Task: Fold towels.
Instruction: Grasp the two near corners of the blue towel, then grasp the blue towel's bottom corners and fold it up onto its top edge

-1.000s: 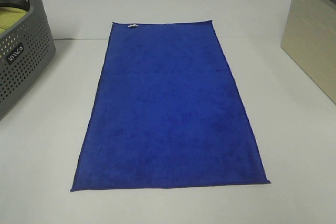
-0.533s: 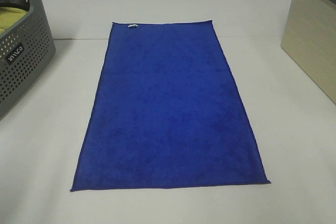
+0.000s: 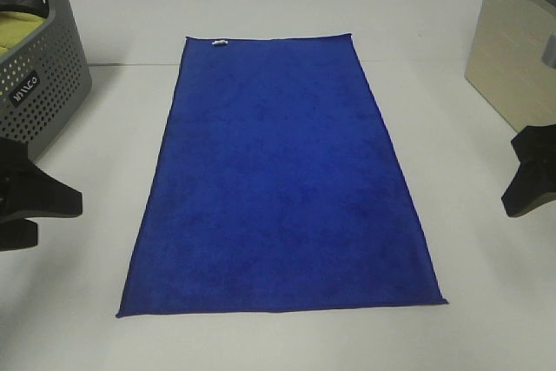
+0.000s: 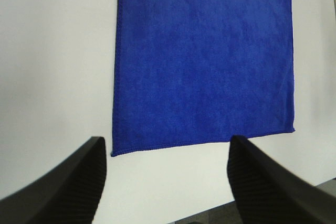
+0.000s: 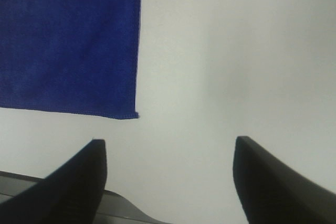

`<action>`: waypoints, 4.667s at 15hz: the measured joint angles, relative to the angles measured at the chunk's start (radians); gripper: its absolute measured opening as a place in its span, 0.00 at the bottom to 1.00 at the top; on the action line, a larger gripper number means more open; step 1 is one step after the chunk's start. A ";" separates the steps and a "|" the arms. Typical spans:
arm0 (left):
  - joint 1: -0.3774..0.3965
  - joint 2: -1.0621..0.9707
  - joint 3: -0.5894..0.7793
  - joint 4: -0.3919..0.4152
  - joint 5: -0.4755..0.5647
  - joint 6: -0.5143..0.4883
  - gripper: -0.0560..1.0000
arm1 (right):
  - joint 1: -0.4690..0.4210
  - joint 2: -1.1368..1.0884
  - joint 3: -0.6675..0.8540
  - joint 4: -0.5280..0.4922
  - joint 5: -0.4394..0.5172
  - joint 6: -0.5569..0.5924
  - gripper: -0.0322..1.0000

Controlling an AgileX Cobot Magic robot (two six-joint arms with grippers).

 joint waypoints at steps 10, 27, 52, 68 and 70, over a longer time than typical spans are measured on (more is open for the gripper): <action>0.000 0.391 -0.022 -0.230 0.044 0.317 0.65 | -0.110 0.374 -0.016 0.446 -0.031 -0.405 0.69; -0.123 0.543 -0.113 -0.305 -0.030 0.418 0.65 | 0.014 0.563 -0.023 0.615 -0.098 -0.517 0.70; -0.167 0.169 0.097 0.025 0.098 0.053 0.05 | 0.064 0.253 0.319 0.484 -0.136 -0.343 0.05; -0.167 0.559 -0.702 0.078 -0.086 -0.070 0.05 | 0.064 0.775 -0.929 0.397 0.115 -0.282 0.05; -0.167 0.652 -0.831 0.084 -0.088 -0.070 0.05 | 0.064 0.874 -1.091 0.394 0.138 -0.274 0.05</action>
